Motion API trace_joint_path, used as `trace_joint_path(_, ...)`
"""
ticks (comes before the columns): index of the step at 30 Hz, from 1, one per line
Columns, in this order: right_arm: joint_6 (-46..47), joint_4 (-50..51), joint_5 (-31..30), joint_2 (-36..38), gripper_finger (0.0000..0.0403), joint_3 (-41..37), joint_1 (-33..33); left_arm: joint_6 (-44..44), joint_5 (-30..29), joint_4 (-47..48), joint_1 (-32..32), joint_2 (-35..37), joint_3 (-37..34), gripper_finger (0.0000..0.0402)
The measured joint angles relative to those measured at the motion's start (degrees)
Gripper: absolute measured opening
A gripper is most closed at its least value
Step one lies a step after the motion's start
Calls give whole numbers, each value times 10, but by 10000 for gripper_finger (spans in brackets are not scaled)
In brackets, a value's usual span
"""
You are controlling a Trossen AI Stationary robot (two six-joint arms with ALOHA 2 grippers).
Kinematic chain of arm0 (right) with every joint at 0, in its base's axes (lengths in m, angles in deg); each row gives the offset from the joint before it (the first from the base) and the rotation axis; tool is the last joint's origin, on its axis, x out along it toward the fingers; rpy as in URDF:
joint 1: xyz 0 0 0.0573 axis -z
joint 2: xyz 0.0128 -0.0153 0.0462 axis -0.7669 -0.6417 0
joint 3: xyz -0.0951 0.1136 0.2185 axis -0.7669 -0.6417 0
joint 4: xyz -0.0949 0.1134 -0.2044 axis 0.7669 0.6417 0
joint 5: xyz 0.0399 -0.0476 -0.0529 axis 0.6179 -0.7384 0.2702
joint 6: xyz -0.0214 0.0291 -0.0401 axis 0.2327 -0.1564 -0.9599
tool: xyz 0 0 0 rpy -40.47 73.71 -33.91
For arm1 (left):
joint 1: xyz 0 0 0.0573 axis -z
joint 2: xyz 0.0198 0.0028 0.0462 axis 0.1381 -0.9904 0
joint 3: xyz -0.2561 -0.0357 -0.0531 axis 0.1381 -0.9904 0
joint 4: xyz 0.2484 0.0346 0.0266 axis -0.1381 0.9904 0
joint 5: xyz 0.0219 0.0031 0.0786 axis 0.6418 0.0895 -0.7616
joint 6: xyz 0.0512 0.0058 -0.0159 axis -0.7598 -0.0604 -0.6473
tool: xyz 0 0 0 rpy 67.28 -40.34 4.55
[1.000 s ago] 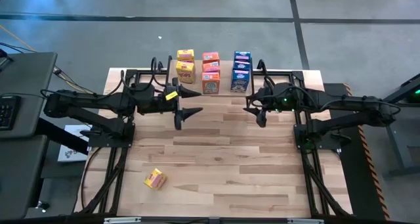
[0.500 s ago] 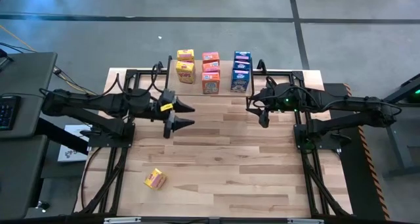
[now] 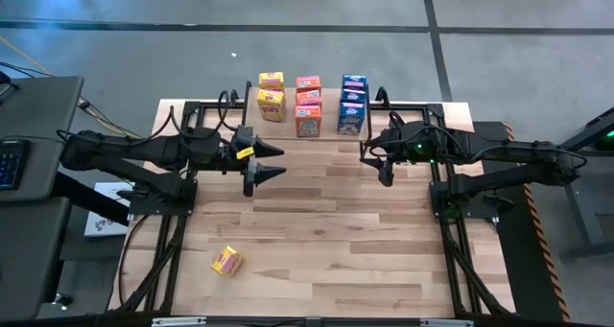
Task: Stack cereal on shelf
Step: Put the yellow cereal box on the shelf aligned with the other yellow cereal boxes
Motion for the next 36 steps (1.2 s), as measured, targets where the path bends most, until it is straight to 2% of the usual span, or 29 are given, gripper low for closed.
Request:
trace_joint_path(5,1,0,0,0,229,0,0,44,-34,38,4,0,0,266)
trace_joint_path(14,14,7,0,0,229,0,0,125,-36,43,68,0,1,266)
trace_joint_path(18,26,11,0,0,229,0,-1,132,-55,78,97,-1,41,266)
trace_joint_path(27,27,15,0,0,229,0,-2,165,-160,258,168,-23,160,266)
trace_joint_path(36,23,15,0,-1,229,0,-2,307,-163,354,225,-69,172,266)
